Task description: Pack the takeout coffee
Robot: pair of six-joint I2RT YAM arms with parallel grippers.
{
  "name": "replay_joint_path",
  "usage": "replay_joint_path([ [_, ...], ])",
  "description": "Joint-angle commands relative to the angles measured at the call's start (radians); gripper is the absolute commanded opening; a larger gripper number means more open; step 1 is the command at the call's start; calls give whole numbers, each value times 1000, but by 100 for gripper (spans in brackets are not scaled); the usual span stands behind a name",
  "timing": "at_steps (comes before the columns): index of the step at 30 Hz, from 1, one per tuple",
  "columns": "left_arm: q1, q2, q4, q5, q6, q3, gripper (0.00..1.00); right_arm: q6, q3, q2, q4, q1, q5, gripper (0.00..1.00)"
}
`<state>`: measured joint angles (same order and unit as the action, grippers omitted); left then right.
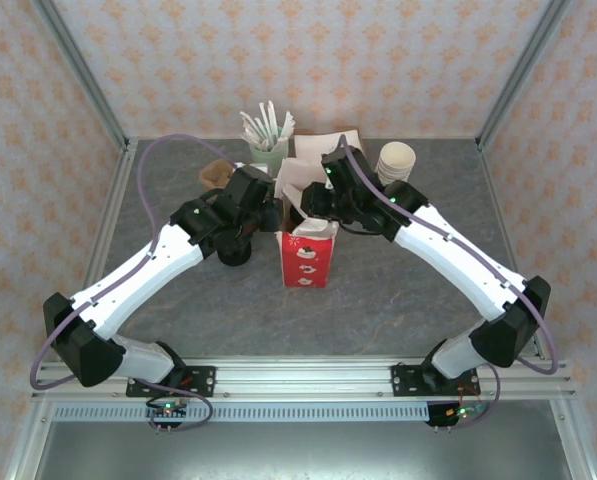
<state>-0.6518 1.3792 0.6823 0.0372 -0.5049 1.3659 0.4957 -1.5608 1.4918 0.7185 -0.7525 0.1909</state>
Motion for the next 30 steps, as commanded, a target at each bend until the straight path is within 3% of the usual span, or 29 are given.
replay_joint_path([
  [1, 11, -12, -12, 12, -3, 2, 31, -19, 24, 16, 16, -9, -12, 15],
  [6, 11, -10, -11, 13, -4, 1, 31, -28, 52, 43, 29, -8, -49, 8],
  [17, 10, -12, -10, 13, -3, -3, 31, -82, 111, 97, -6, -10, 5, 7],
  [30, 11, -14, -9, 15, -2, -4, 30, -88, -27, 37, 23, -10, 24, 12],
])
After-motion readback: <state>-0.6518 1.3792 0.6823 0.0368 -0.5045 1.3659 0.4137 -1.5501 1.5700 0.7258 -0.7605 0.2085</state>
